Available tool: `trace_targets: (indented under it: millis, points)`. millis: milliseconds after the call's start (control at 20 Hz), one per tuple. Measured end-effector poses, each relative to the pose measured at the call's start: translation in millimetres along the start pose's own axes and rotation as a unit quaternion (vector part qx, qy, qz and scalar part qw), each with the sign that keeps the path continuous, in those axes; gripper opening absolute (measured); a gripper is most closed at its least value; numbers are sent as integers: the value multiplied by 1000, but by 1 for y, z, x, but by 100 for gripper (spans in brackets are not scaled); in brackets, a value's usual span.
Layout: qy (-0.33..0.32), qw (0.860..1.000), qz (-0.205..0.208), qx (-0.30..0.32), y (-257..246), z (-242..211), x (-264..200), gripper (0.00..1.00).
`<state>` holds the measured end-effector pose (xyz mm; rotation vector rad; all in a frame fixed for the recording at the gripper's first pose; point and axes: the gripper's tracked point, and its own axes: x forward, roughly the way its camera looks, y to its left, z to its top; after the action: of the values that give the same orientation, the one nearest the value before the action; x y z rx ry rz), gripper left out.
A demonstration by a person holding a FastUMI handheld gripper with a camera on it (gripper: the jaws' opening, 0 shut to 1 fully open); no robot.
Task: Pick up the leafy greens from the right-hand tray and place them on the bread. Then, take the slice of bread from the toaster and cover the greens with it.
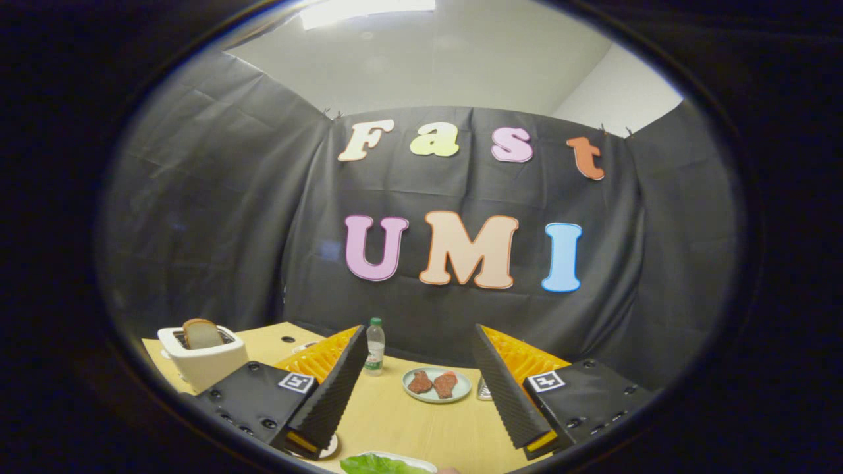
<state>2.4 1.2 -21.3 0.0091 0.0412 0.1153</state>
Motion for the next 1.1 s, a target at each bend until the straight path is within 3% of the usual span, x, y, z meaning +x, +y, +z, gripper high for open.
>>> trace_targets:
  millis: [550,1100]
  points:
    - [69,991,104,-49,-2,-52,0,100]
    - [152,957,236,-76,19,-123,-8,100]
